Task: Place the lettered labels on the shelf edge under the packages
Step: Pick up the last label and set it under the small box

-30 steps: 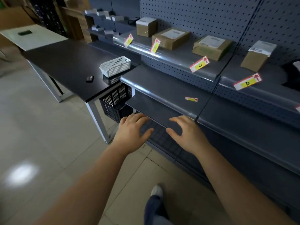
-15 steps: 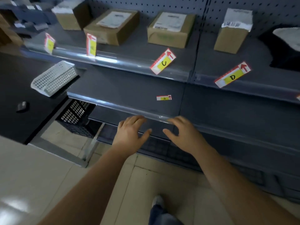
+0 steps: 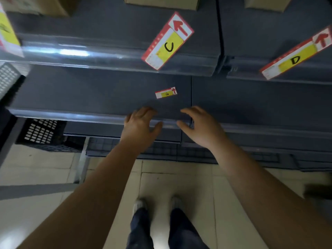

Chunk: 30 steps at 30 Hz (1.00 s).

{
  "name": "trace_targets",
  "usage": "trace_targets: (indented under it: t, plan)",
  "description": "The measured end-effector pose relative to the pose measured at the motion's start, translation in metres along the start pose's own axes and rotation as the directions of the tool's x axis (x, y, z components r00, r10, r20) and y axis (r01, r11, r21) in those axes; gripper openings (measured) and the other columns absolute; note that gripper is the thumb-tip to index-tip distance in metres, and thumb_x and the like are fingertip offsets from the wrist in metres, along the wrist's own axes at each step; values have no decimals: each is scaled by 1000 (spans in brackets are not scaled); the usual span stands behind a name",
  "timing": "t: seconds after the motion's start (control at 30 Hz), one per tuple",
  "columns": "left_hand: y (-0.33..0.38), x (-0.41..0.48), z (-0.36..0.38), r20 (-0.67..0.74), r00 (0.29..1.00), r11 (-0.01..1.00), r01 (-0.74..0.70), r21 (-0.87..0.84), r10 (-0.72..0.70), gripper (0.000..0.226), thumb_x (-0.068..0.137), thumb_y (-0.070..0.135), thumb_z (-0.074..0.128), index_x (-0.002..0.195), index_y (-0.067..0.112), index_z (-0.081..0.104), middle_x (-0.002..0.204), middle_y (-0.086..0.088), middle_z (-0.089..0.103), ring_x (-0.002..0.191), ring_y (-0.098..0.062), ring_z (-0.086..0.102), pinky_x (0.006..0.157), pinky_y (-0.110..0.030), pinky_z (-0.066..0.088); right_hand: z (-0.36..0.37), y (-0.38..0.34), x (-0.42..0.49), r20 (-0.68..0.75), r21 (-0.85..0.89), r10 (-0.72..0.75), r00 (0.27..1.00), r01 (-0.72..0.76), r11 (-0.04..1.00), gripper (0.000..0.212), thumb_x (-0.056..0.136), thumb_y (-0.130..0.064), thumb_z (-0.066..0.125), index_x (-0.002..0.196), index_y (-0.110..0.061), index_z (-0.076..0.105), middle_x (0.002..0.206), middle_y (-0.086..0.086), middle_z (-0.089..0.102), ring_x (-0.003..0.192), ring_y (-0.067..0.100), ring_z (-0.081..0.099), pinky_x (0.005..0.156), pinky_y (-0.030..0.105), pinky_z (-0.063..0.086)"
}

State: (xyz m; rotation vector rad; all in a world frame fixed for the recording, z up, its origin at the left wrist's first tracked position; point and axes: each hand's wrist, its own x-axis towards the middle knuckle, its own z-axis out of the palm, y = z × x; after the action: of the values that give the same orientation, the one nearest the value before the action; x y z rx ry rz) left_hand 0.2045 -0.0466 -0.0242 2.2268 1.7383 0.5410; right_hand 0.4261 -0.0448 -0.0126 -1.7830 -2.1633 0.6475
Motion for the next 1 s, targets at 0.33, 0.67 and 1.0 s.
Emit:
trace_targets:
  t: [0.33,0.67,1.0]
  plan:
    - [-49,44,23,55,998,1000,-17,-9,18,37,86,43,49,114,23,60,124,-2,56,116,-28,48,95,-45,33,34,6,38,-42,-10,94,995,-94,996,47,94,-48,50,134,-23,50,129,2,52,115,20,53,89,36,47]
    - [-60,64,38,61,998,1000,-1,10,0,40,88,40,53,124,21,55,128,-5,55,119,-30,46,97,-46,31,48,15,81,-28,-38,97,995,-98,994,47,95,-44,49,135,-20,48,131,5,49,117,22,50,96,41,45]
    - [-69,70,46,40,999,999,-26,18,25,42,89,43,51,124,20,55,127,-3,55,118,-28,47,95,-45,33,68,21,126,-72,-365,107,992,-126,922,57,92,-56,43,141,-27,40,128,7,43,119,31,40,97,43,31]
